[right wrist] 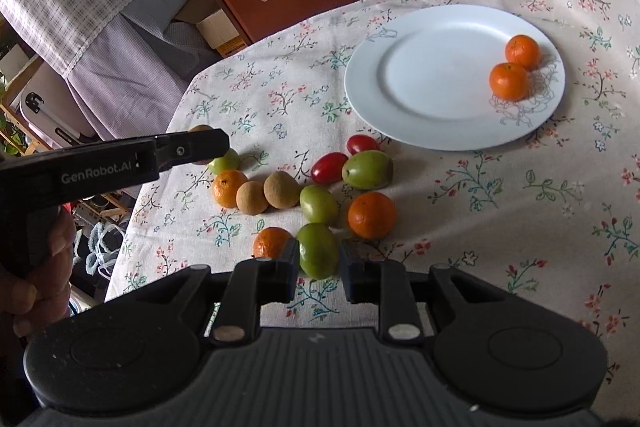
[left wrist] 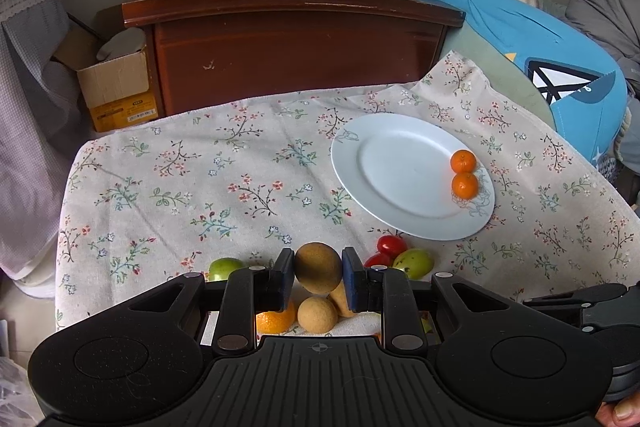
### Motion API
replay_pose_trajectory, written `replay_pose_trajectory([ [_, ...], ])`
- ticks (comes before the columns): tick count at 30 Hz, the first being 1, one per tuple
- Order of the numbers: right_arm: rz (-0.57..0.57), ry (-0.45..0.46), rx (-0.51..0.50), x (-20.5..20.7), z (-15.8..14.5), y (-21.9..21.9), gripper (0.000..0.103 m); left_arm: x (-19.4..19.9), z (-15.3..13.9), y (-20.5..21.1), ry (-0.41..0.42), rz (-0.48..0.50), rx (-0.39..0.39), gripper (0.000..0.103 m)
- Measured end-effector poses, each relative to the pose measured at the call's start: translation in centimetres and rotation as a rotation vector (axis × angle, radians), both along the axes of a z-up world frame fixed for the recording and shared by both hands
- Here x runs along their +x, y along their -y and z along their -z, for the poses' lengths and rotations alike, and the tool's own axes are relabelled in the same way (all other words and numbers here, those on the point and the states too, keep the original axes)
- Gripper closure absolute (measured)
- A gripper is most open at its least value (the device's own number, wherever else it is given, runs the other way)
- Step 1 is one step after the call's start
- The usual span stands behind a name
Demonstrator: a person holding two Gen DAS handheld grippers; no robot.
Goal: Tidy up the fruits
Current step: 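Grasp a brown kiwi with the left tool while the right tool grasps a green fruit, then carry the kiwi and green fruit onto the plate and open both tools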
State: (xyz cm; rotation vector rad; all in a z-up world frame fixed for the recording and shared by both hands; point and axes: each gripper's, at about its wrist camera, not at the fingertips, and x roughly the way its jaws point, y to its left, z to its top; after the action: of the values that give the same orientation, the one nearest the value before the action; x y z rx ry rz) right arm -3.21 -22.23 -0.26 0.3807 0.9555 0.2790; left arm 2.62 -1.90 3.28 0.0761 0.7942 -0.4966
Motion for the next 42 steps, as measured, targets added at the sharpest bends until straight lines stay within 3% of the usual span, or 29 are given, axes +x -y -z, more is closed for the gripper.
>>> replay_pose_trajectory([
  [7, 0.013, -0.027, 0.031, 0.6, 1.2, -0.3, 0.07, 0.0, -0.1, -0.3, 0.001, -0.01, -0.005, 0.08],
  [15, 0.003, -0.012, 0.039, 0.6, 1.0, -0.3, 0.076, -0.1, -0.1, 0.0, 0.003, 0.002, -0.008, 0.08],
  [19, 0.018, 0.034, 0.045, 0.6, -0.9, 0.2, 0.076, 0.0, -0.5, 0.2, 0.015, -0.001, -0.016, 0.08],
  [26, 0.084, 0.178, -0.06, 1.4, -5.9, 2.2, 0.076, 0.6, -1.8, 2.0, 0.06, 0.021, -0.035, 0.08],
  [31, 0.112, 0.222, -0.087, 3.4, -7.5, 4.4, 0.076, 1.4, -2.5, 4.1, 0.091, 0.049, -0.046, 0.08],
  [42, 0.198, 0.098, -0.045, 5.9, -4.2, 7.3, 0.076, 4.2, -0.5, 7.2, 0.044, 0.053, -0.045, 0.08],
])
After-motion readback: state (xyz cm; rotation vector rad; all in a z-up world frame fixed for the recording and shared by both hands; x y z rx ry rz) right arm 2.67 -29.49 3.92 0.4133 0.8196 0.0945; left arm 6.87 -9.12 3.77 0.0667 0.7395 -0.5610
